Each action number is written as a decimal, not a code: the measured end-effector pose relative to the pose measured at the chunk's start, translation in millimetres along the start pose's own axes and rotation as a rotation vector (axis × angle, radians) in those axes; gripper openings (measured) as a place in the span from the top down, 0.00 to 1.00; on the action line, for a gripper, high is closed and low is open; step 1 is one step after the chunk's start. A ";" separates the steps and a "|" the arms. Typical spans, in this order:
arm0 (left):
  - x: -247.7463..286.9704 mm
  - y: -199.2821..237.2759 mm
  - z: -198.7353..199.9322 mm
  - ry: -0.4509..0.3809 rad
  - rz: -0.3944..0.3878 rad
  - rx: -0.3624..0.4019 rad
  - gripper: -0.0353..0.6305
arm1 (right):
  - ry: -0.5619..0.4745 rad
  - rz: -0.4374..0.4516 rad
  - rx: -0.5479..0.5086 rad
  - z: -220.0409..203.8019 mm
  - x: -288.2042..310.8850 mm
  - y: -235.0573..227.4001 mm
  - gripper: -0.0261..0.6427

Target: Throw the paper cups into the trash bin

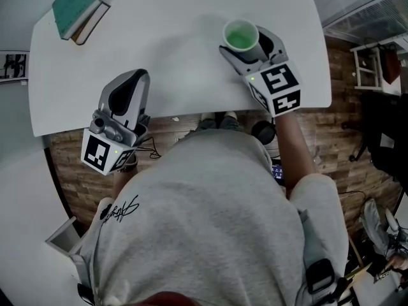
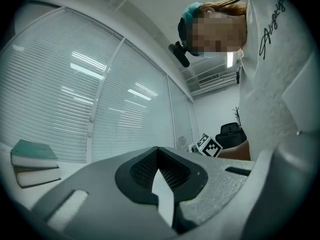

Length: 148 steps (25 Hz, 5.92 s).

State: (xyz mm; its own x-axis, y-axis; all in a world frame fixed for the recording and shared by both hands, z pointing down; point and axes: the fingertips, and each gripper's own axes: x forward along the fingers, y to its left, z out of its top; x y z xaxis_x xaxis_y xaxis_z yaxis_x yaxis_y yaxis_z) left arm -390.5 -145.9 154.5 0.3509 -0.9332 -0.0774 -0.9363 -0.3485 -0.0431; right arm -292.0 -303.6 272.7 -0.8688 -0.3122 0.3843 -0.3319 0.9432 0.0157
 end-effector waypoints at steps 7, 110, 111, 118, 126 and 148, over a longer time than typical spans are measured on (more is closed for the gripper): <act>-8.4 14.1 1.6 -0.007 -0.008 0.004 0.95 | 0.006 -0.020 0.006 3.0 9.4 0.4 0.50; 147.1 -438.5 -200.4 0.073 -1.056 -0.214 0.95 | -0.126 -0.743 0.377 -280.9 -396.0 22.0 0.50; 147.6 -438.6 -209.1 0.079 -1.052 -0.216 0.95 | -0.125 -0.737 0.381 -290.0 -392.6 21.4 0.50; 152.7 -443.6 -263.5 0.122 -1.016 -0.228 0.95 | -0.107 -0.691 0.422 -352.4 -367.7 18.0 0.50; 154.0 -449.7 -314.2 0.173 -0.967 -0.243 0.95 | -0.106 -0.644 0.435 -397.6 -353.5 8.9 0.50; 122.9 -446.0 -398.2 0.207 -1.075 -0.256 0.95 | -0.040 -0.724 0.469 -475.9 -295.7 37.3 0.50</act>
State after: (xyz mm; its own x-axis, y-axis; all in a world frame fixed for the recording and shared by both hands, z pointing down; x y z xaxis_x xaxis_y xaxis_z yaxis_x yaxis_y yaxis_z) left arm 64.9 -140.0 560.9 0.9912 -0.1249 0.0448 -0.1317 -0.9665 0.2201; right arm 127.4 -121.8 598.9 -0.3939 -0.8304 0.3940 -0.9187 0.3688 -0.1414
